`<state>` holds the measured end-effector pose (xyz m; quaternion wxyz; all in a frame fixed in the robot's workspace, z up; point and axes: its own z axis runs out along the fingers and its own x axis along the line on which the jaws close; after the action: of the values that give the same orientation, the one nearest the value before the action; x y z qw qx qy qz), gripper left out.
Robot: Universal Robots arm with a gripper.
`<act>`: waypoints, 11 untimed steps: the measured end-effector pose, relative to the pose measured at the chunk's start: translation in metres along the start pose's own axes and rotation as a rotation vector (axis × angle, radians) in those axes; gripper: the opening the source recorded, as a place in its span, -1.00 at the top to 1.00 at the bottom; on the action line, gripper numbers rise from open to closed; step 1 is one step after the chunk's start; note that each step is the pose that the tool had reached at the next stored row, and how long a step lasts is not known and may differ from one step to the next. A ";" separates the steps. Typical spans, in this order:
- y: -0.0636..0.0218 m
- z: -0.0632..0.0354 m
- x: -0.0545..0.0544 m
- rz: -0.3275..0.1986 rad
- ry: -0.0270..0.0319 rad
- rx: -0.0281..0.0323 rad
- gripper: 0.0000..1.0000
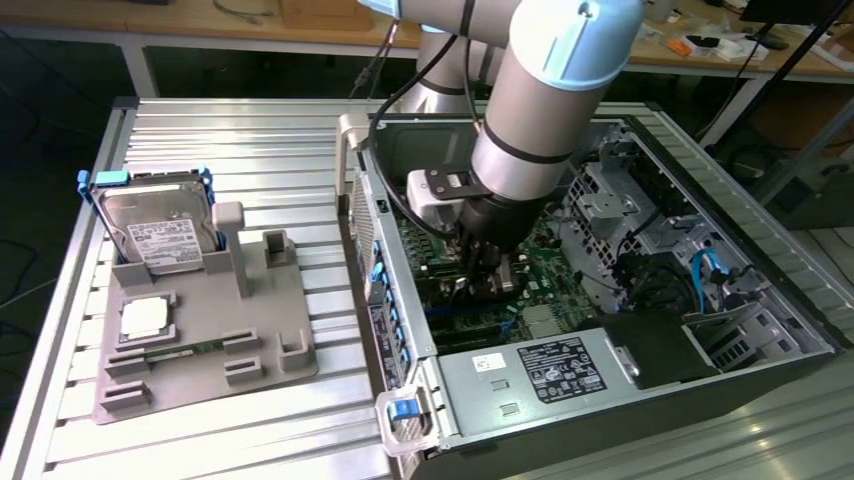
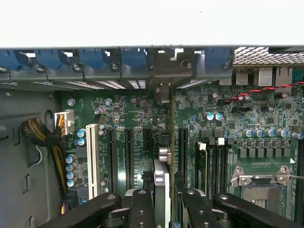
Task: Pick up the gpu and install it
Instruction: 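Insert the gpu into the slot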
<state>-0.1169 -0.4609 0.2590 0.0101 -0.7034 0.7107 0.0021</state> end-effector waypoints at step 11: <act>0.0019 0.0006 0.000 0.000 -0.0006 -0.0001 0.46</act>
<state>-0.1188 -0.4605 0.2584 0.0103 -0.7035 0.7107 0.0023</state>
